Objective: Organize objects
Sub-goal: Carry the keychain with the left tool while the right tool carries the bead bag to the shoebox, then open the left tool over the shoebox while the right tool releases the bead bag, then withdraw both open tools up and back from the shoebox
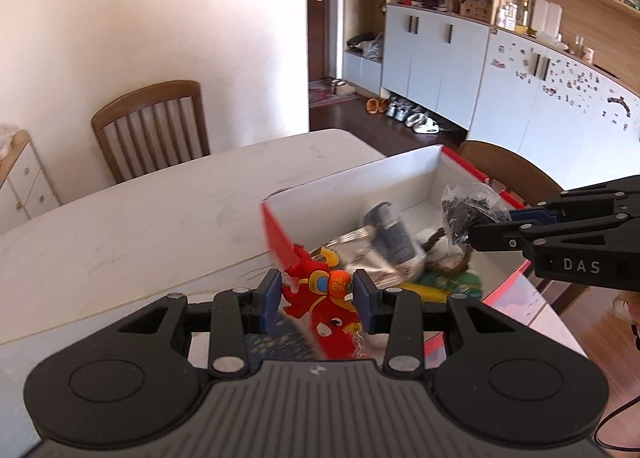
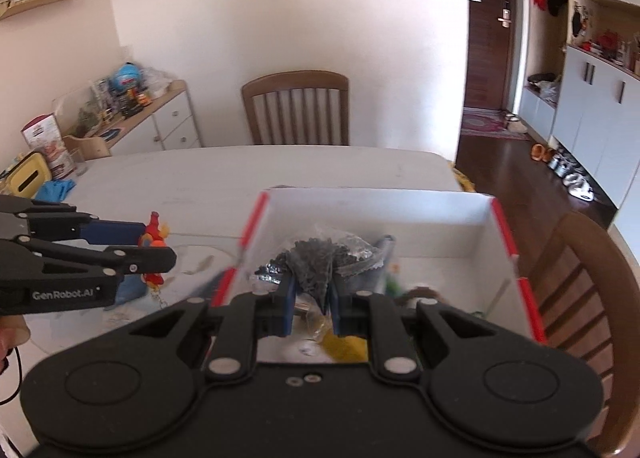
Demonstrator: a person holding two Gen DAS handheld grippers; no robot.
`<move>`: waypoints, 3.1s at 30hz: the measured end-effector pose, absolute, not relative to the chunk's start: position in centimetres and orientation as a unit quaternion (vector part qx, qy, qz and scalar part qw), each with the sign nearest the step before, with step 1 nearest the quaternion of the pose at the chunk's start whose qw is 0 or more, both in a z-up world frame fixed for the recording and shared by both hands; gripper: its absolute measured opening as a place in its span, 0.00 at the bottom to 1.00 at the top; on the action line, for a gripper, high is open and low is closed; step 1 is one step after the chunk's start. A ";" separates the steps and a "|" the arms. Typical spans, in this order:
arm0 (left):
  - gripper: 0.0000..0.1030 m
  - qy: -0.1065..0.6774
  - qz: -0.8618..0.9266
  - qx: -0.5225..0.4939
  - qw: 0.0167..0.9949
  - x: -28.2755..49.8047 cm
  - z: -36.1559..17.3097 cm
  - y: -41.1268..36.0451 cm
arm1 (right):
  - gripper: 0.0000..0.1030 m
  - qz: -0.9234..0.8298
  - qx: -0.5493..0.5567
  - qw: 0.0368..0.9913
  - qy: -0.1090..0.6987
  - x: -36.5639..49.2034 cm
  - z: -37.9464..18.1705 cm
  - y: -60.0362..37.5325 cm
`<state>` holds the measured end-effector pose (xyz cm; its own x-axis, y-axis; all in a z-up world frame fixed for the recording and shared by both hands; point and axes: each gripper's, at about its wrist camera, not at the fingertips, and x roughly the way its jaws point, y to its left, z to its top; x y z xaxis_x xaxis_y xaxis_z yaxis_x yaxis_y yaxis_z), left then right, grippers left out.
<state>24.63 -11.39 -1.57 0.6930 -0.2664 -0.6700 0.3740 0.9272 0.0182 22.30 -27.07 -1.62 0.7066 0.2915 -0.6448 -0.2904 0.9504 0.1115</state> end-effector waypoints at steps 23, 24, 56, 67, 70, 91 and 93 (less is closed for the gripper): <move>0.37 0.374 -0.224 0.111 0.893 30.5 -4.9 -22.4 | 0.16 0.135 -0.020 0.915 0.380 28.1 -5.2 -34.5; 0.37 0.379 -0.224 0.115 0.891 30.7 -5.4 -22.7 | 0.16 0.138 -0.020 0.913 0.384 28.4 -5.4 -34.5; 0.38 0.443 -0.224 0.136 0.857 34.5 -10.9 -25.2 | 0.24 0.148 -0.019 0.875 0.461 35.3 -9.3 -33.9; 0.60 0.417 -0.217 0.127 0.873 32.4 -9.3 -23.6 | 0.30 0.149 0.007 0.883 0.445 34.2 -7.4 -35.0; 0.63 0.404 -0.212 0.124 0.881 31.6 -8.2 -23.0 | 0.31 0.153 0.012 0.888 0.434 33.3 -6.7 -35.1; 0.83 0.332 -0.200 0.071 0.919 25.8 -2.6 -16.5 | 0.51 0.158 0.045 0.920 0.356 25.3 -1.4 -33.0; 0.85 0.328 -0.197 0.067 0.922 25.4 -2.0 -15.9 | 0.56 0.156 0.049 0.923 0.348 24.4 -1.1 -32.8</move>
